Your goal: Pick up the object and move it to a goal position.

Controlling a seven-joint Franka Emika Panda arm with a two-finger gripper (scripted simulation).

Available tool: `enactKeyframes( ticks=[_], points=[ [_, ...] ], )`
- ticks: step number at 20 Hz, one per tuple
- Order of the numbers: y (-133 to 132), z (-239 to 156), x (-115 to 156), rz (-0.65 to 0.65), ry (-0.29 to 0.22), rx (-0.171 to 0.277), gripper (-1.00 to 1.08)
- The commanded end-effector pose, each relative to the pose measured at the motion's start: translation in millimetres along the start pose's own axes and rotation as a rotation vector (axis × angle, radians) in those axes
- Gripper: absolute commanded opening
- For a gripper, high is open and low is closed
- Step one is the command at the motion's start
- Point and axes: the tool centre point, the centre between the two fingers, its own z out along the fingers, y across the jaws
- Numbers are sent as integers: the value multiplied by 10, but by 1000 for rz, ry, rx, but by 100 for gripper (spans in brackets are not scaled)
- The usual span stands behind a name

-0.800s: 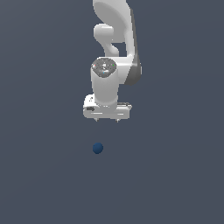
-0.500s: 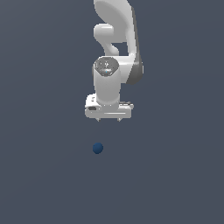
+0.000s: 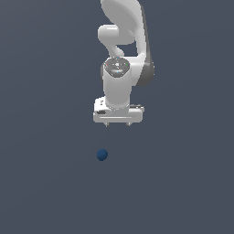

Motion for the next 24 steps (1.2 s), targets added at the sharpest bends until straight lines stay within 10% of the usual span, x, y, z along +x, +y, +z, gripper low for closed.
enactKeyframes(
  ticks=[1,24],
  points=[
    [24,19,33,4,1,0,100],
    [730,668,883,103,31,-10,100]
  ],
)
